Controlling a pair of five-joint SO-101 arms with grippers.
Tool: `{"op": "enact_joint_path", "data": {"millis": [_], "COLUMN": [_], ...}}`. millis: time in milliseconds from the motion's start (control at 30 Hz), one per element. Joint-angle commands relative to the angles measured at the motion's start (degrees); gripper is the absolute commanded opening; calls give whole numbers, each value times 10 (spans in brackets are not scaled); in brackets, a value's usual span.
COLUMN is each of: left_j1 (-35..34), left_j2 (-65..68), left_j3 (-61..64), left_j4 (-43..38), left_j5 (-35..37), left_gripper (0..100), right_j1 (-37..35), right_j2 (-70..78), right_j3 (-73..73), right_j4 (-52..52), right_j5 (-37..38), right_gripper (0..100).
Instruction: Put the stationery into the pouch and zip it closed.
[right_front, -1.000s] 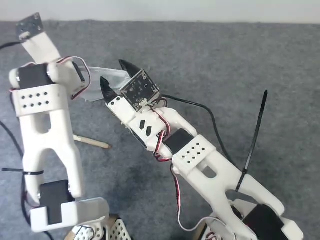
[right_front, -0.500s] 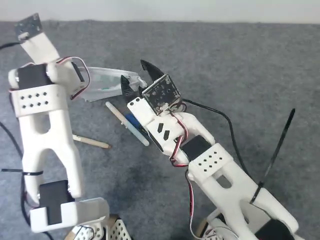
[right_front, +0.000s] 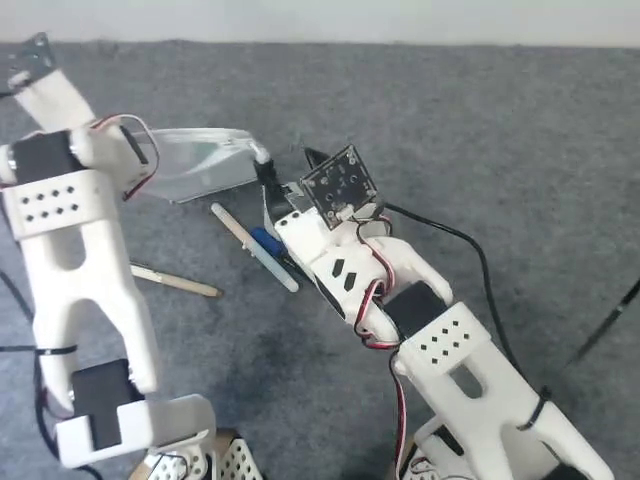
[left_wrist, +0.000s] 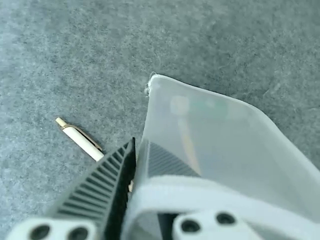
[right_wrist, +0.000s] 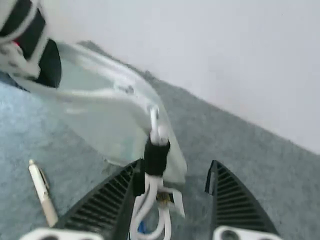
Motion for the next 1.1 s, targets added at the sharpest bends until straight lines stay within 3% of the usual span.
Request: {"op": "enact_joint_path", "data": {"millis": [0,267,733,1067], "left_j1": [-24,-67,-132,-133], "left_j2": [11,11,-47,-84], "left_j3": [0,-4,7,52], "left_j4": [-11,-11,-4,-32], "left_j5": [-3,-2,-1,-1], "left_gripper": [10,10,10,10], "right_j1": [4,-42,-48,-47], "right_j2": [-27,-8,160,281], "right_j3": [-4,2,1,-68], "right_j4": [38,112,-12,-10], "right_j5": [-9,-10,38,45], "right_gripper": [195,195,195,195]}}
